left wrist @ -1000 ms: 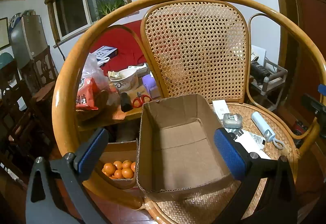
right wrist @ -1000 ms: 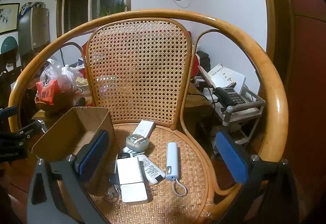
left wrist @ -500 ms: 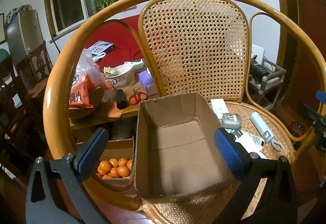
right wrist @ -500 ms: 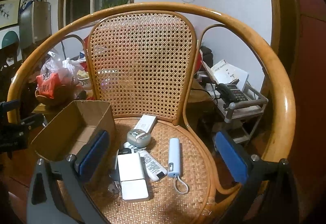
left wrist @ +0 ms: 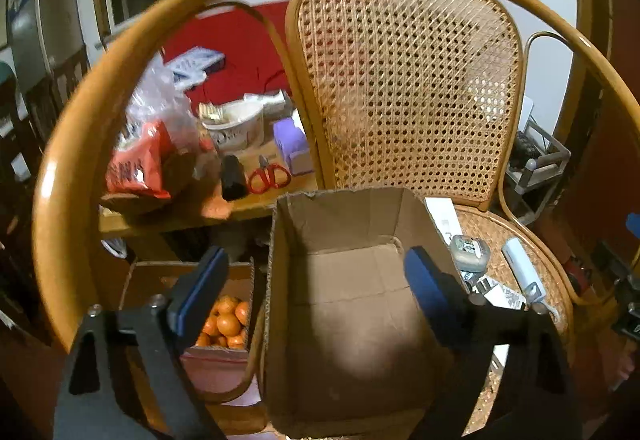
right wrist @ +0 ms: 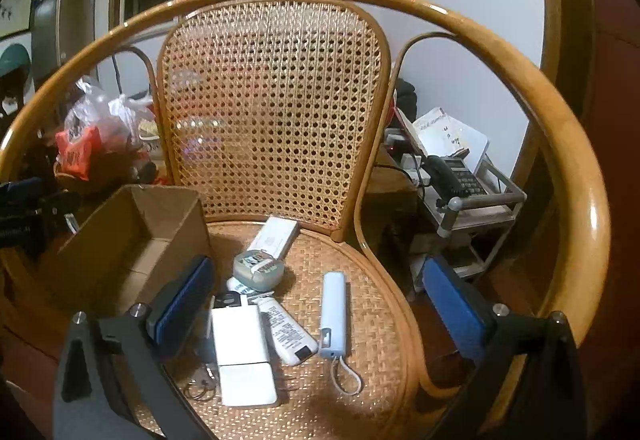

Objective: Organize rigid objects
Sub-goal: 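Move the right gripper down onto the white power bank and close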

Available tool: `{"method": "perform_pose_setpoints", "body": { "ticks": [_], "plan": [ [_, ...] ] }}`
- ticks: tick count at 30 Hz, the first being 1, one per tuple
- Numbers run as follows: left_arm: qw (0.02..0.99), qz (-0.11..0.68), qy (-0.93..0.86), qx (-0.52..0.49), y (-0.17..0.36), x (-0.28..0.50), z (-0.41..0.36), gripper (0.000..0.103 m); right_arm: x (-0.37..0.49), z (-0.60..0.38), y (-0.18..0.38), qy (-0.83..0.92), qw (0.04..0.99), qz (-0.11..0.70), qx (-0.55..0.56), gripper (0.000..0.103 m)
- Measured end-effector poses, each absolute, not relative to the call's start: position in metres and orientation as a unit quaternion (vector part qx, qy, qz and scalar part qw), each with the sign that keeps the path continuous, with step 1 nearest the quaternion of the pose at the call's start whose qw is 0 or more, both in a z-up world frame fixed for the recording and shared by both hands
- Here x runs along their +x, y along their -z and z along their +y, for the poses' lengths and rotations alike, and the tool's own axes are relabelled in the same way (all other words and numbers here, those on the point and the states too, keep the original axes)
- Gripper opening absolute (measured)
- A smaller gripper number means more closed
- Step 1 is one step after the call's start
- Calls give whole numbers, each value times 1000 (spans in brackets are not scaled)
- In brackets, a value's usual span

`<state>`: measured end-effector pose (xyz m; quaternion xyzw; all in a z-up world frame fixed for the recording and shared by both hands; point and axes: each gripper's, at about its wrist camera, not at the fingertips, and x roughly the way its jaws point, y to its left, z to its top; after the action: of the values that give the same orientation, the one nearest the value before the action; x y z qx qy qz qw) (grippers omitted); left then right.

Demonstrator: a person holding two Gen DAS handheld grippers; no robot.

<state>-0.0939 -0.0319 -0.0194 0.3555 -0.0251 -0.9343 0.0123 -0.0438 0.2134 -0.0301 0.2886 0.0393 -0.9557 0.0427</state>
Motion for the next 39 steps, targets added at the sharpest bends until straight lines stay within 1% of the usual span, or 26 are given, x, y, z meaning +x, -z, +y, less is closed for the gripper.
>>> {"method": "perform_pose_setpoints", "body": {
  "ticks": [4,8,9,10,11,12,15,17,21,24,27,36,38,39],
  "plan": [
    [19,-19,926,377,31,-109,-37,76,-59,213,37,951,38,45,304,103],
    [28,-7,910,415,48,-125,-44,72,-75,212,47,944,37,53,322,103],
    [34,-5,904,426,55,-131,-47,64,-77,212,49,943,39,52,325,103],
    [36,-4,900,434,59,-132,-49,54,-80,211,53,943,43,53,327,103],
    [37,-3,895,444,64,-135,-51,49,-82,211,55,942,47,55,329,103],
    [38,-1,887,460,71,-139,-53,41,-86,210,59,939,49,60,334,103],
    [55,-23,885,462,78,-140,-53,33,-93,208,68,934,42,74,346,103],
    [49,-24,886,461,79,-139,-53,32,-98,211,73,930,34,80,357,103],
    [47,-27,887,459,81,-141,-53,32,-108,226,84,922,26,61,381,103],
    [45,-14,889,455,80,-142,-57,32,-112,236,91,918,20,40,394,103],
    [52,-16,893,447,77,-144,-58,33,-114,238,95,917,13,39,397,103],
    [49,-12,870,491,103,-158,-60,33,-120,240,111,907,9,44,419,103],
    [44,-12,866,497,107,-157,-61,27,-122,240,114,905,10,41,422,103],
    [46,-20,867,496,108,-157,-60,17,-123,240,117,904,10,41,425,103]
  ]
}}
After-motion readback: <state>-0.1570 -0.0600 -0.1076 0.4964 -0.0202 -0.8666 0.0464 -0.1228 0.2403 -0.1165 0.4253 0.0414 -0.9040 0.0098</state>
